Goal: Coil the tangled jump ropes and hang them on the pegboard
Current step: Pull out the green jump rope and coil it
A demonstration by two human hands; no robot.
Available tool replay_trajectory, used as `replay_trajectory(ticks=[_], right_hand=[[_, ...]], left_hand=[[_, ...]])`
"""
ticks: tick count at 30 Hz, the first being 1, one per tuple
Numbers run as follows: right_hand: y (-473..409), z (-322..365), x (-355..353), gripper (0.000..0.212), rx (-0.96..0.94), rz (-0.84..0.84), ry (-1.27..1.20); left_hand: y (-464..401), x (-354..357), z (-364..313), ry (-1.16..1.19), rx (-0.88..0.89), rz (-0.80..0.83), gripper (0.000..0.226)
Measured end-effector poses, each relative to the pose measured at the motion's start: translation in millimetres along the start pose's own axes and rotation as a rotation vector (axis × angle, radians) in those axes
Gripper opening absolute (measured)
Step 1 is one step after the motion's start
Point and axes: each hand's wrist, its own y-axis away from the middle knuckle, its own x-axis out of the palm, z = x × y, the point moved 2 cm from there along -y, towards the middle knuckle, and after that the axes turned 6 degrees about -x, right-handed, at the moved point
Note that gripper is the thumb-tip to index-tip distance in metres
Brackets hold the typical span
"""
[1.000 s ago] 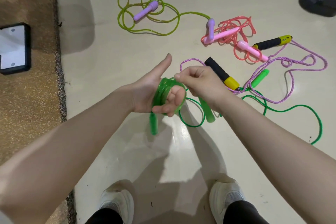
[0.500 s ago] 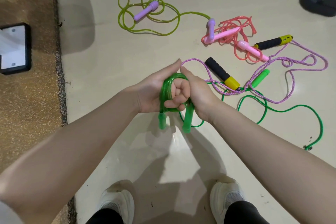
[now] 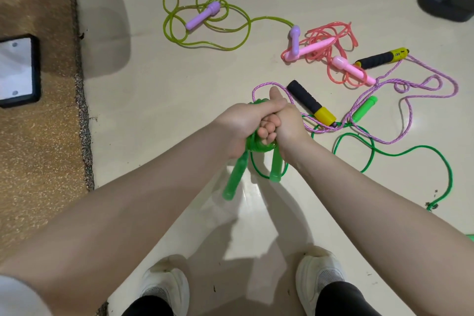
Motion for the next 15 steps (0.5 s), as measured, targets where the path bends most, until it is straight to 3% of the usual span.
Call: replay_trajectory(ticks=[2, 7, 11, 15], right_hand=[[-2.8, -1.0, -1.4, 0.07, 0.011, -0.025, 0.041], [-7.1, 10.6, -8.7, 0.053, -0.086, 0.072, 0.335], [-5.0, 14.5, -6.1, 0.045, -0.237, 0.084, 0.401], [-7.4, 14.3, -7.9, 0.044, -0.11, -0.021, 0.264]], left_hand=[[-3.7, 0.6, -2.4, 0.03, -0.012, 0.026, 0.048], [-2.6, -22.5, -1.4, 0.028, 0.032, 0.342, 0.049], [-6.5, -34.4, 4.6, 0.01, 0.148, 0.218, 0.035], [-11.9, -34.5, 9.2, 0.072, 0.241, 0.172, 0.036]])
